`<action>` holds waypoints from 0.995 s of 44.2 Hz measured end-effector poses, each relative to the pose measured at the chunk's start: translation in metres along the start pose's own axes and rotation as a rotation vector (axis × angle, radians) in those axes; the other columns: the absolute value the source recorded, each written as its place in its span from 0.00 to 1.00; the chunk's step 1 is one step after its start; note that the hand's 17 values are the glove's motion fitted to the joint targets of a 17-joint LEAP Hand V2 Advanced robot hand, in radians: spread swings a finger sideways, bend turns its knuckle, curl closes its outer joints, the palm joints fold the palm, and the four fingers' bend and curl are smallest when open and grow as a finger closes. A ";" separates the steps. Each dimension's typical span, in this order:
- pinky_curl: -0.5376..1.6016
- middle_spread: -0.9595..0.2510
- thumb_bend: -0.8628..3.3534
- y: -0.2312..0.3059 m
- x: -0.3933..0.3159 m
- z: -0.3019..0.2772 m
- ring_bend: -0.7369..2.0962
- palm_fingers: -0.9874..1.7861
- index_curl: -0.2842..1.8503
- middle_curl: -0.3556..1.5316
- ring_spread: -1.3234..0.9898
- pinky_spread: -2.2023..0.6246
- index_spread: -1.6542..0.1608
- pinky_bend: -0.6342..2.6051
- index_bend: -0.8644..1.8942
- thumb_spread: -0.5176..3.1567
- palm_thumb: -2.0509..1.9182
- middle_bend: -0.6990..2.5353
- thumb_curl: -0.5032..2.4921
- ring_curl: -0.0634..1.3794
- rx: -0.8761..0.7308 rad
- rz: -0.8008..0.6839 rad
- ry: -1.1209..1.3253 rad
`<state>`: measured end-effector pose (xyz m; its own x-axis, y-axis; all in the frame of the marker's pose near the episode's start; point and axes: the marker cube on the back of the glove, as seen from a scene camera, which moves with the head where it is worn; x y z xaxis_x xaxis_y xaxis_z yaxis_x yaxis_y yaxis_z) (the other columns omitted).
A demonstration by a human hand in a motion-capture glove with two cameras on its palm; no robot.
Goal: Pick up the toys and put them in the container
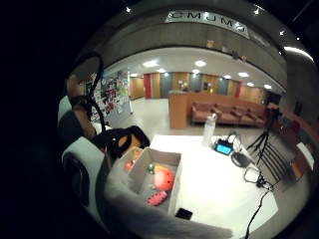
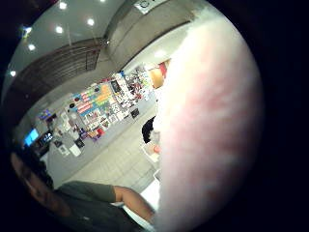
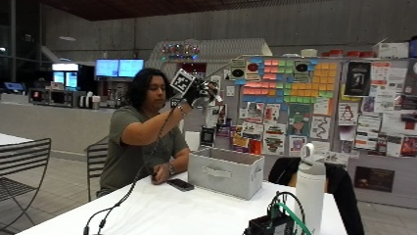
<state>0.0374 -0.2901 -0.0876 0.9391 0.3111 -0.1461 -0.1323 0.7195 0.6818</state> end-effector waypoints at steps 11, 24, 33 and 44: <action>0.47 0.44 0.24 -0.003 0.015 0.073 0.68 0.66 0.37 0.66 0.42 0.62 0.64 0.52 0.38 0.42 0.65 0.35 0.45 0.44 -0.332 0.113 -0.068; 0.45 0.61 0.20 0.059 0.046 0.083 0.43 0.30 0.34 0.56 0.48 0.74 0.69 0.52 0.36 0.49 0.57 0.27 0.38 0.28 -0.812 -0.169 -0.031; 0.42 0.65 0.19 0.120 0.102 0.055 0.42 0.36 0.34 0.52 0.49 0.77 0.69 0.49 0.39 0.50 0.53 0.27 0.34 0.25 -0.747 -0.029 -0.019; 0.40 0.66 0.20 0.224 0.176 0.029 0.44 0.41 0.34 0.49 0.48 0.78 0.68 0.46 0.40 0.51 0.51 0.28 0.30 0.26 -0.761 0.230 0.092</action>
<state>0.1827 -0.0922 0.0605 0.8364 0.5293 -0.1427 -0.5307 0.8470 0.0310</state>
